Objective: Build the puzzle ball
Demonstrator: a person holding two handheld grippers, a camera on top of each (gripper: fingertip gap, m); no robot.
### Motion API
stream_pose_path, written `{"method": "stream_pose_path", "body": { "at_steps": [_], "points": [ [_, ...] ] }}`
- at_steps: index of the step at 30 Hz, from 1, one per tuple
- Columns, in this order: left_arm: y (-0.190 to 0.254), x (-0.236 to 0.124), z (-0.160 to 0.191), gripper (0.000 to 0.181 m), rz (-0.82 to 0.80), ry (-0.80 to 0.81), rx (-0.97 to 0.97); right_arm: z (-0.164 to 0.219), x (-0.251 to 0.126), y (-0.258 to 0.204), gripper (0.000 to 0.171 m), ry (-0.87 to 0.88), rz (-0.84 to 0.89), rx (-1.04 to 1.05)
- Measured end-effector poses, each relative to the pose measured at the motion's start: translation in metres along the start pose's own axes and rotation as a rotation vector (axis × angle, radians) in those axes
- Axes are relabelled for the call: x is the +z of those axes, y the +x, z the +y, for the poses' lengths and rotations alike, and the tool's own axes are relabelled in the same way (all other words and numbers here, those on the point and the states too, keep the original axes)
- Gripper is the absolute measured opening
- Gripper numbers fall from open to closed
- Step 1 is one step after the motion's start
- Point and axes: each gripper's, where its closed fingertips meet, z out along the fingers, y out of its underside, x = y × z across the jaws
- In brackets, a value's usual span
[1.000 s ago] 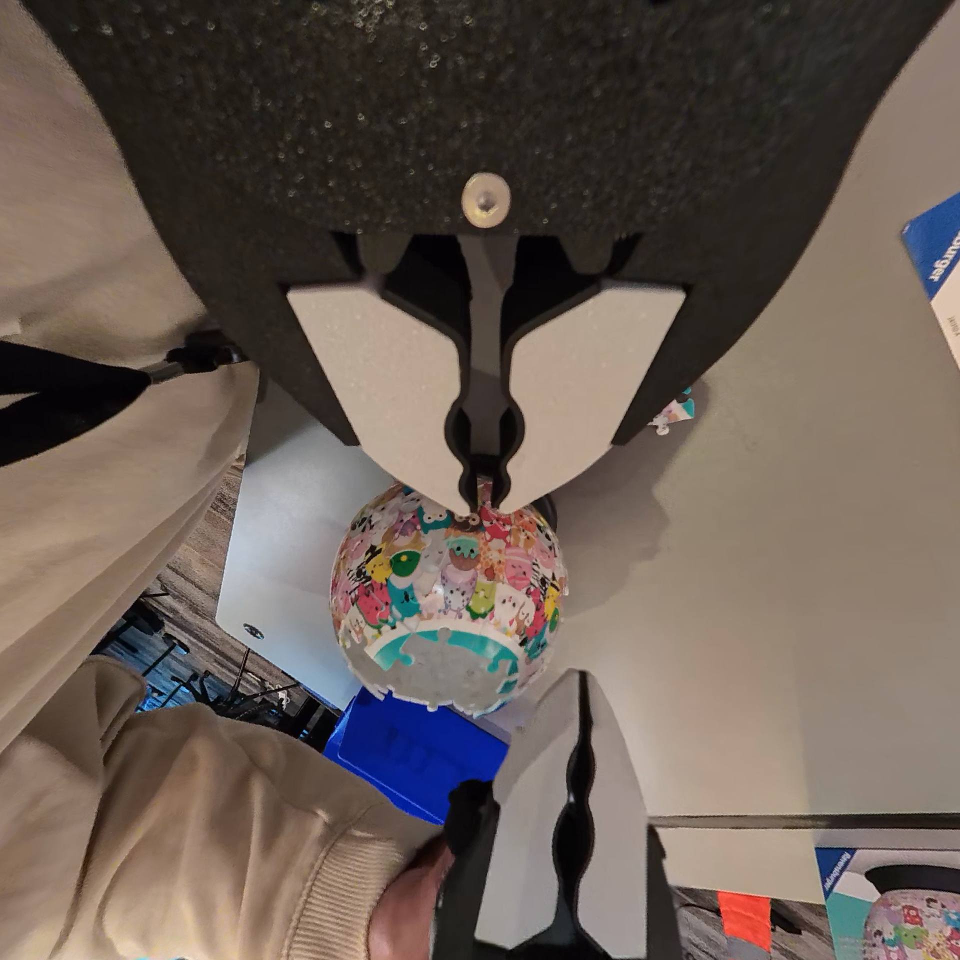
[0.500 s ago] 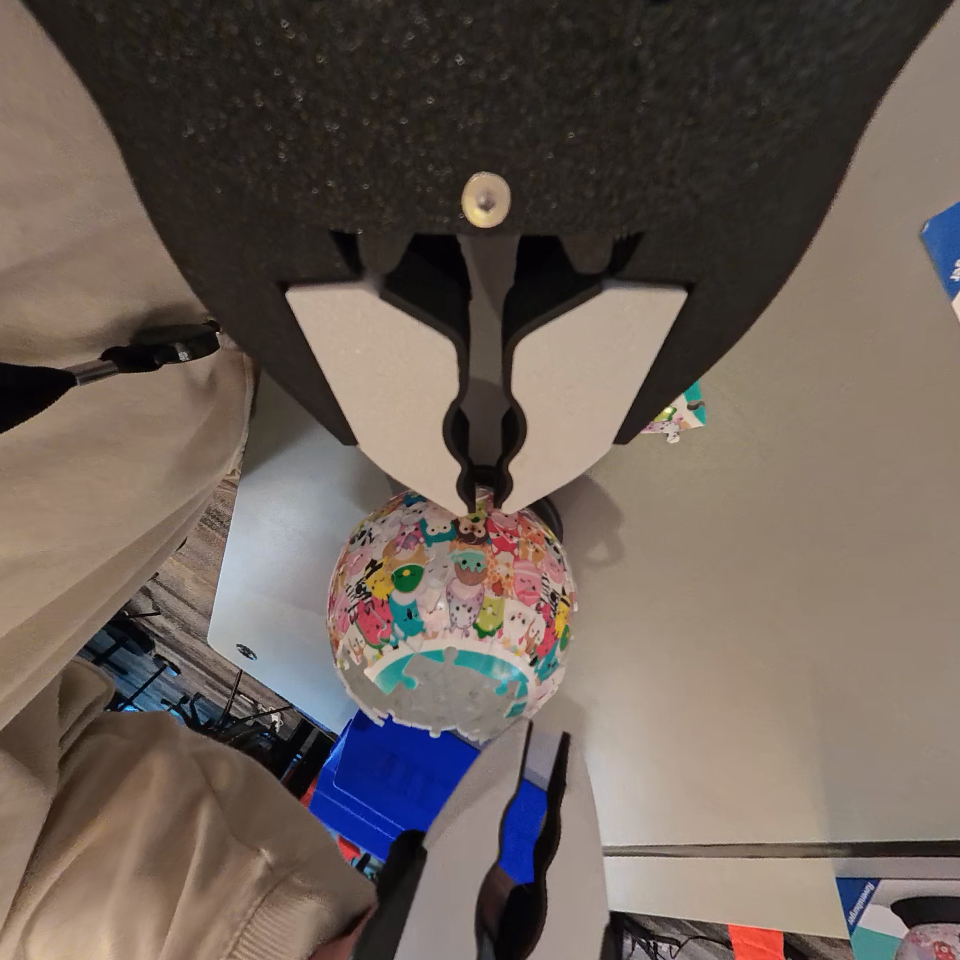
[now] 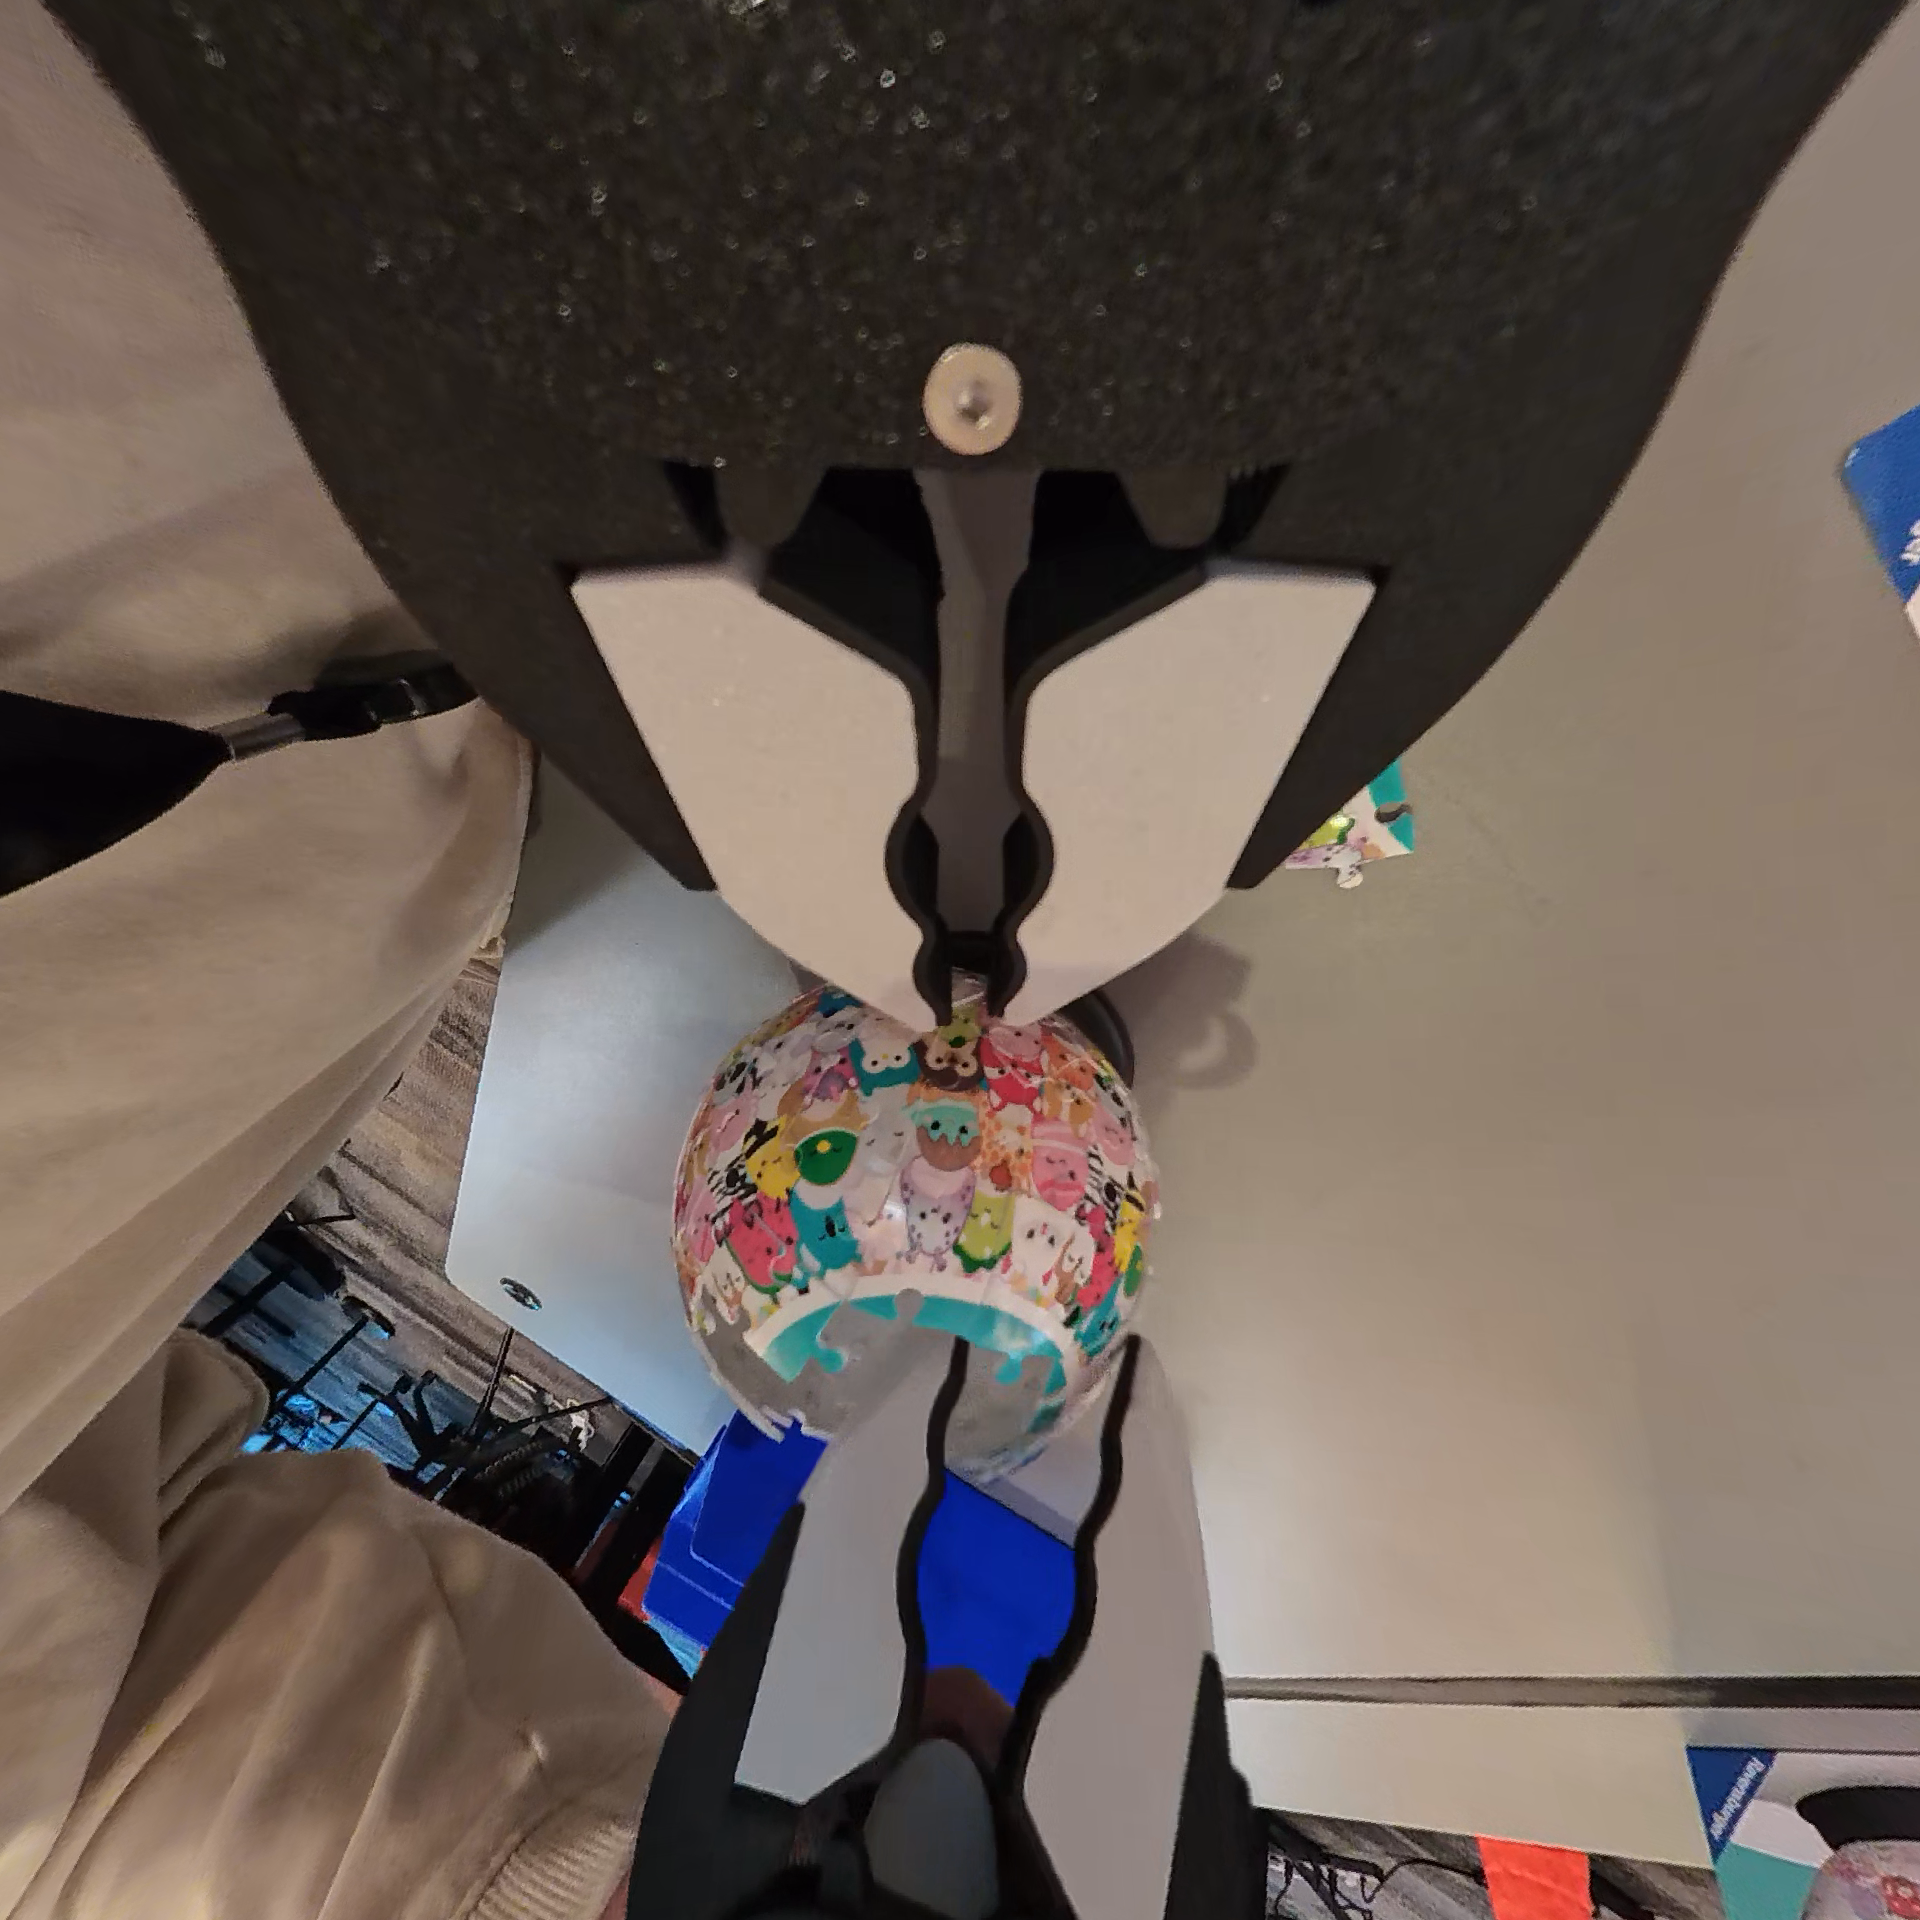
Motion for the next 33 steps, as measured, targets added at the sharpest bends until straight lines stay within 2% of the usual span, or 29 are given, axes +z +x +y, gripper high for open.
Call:
{"method": "stream_pose_path", "body": {
  "at_steps": [6, 7, 12, 18, 20, 22, 26, 33],
  "points": [
    [0.0, -0.002, -0.001, 0.006, 0.005, 0.008, -0.008, -0.008, -0.007, 0.007, 0.039, 0.05, -0.018, 0.024],
    [-0.001, -0.002, -0.001, 0.006, 0.005, 0.008, -0.01, -0.006, -0.005, 0.002, 0.033, 0.032, -0.052, 0.027],
    [0.0, -0.002, -0.002, 0.006, 0.006, 0.011, -0.008, -0.003, 0.0, 0.004, 0.042, 0.012, -0.024, 0.023],
    [0.002, -0.002, -0.002, 0.006, 0.007, 0.008, -0.005, 0.001, -0.001, -0.002, 0.038, 0.012, -0.045, 0.04],
    [0.003, -0.001, -0.002, 0.006, 0.01, 0.006, -0.005, 0.0, -0.005, 0.006, 0.047, 0.027, 0.014, 0.043],
    [0.004, 0.0, -0.001, 0.006, 0.008, 0.001, 0.0, 0.002, -0.011, 0.006, 0.041, 0.039, 0.024, 0.06],
    [0.006, 0.0, -0.002, 0.006, 0.007, 0.001, 0.008, 0.012, -0.023, 0.002, 0.042, 0.094, 0.053, 0.134],
    [0.011, 0.002, -0.002, 0.006, 0.022, 0.0, 0.011, 0.016, -0.016, -0.007, 0.035, 0.138, 0.056, 0.171]
  ]
}}
